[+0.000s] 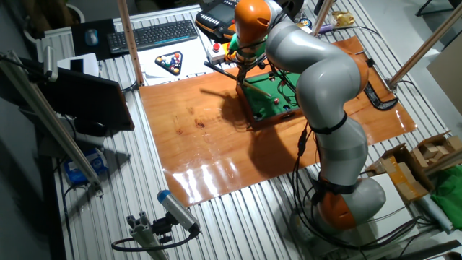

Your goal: Hit the pool ball

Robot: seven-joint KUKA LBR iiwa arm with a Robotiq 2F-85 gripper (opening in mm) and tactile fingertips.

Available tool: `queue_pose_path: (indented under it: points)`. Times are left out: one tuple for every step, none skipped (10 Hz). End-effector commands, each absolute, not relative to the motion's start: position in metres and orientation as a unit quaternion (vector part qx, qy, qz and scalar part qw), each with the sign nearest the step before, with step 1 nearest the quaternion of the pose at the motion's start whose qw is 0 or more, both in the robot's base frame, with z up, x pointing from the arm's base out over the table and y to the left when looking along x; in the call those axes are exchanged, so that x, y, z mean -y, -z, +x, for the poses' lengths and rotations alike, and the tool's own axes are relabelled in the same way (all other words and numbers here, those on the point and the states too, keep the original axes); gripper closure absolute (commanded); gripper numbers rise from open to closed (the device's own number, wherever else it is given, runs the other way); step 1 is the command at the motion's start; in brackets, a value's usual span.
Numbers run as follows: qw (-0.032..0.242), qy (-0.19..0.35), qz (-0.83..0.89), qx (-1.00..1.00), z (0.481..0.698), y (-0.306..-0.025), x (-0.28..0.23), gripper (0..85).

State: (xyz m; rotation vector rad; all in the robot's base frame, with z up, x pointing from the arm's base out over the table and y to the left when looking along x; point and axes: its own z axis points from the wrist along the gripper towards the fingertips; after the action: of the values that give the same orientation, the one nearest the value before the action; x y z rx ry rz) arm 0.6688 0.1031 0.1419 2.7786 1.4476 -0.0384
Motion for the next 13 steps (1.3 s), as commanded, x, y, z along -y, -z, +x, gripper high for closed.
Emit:
queue_pose_path:
  points:
    - [0.004,0.013,0.887,-0.462,0.6689,-0.1417,-0.1029,84.0]
    - [0.004,0.015,0.888,-0.460,0.6691,-0.1413,-0.1031,84.0]
    - [0.002,0.016,0.890,-0.457,0.6693,-0.1411,-0.1030,84.0]
    - [0.000,0.016,0.891,-0.454,0.6696,-0.1406,-0.1030,84.0]
    - [0.000,0.017,0.891,-0.453,0.6698,-0.1401,-0.1027,84.0]
    - [0.001,0.017,0.891,-0.453,0.6698,-0.1395,-0.1020,84.0]
    - [0.002,0.017,0.891,-0.453,0.6700,-0.1388,-0.1020,84.0]
    - [0.002,0.017,0.891,-0.453,0.6703,-0.1379,-0.1021,84.0]
    - [0.002,0.017,0.892,-0.452,0.6708,-0.1367,-0.1021,84.0]
    - [0.002,0.017,0.892,-0.452,0.6712,-0.1357,-0.1020,84.0]
    - [0.004,0.019,0.892,-0.452,0.6716,-0.1342,-0.1021,84.0]
    - [0.006,0.020,0.892,-0.452,0.6721,-0.1330,-0.1021,84.0]
    - [0.008,0.021,0.892,-0.452,0.6726,-0.1323,-0.1023,84.0]
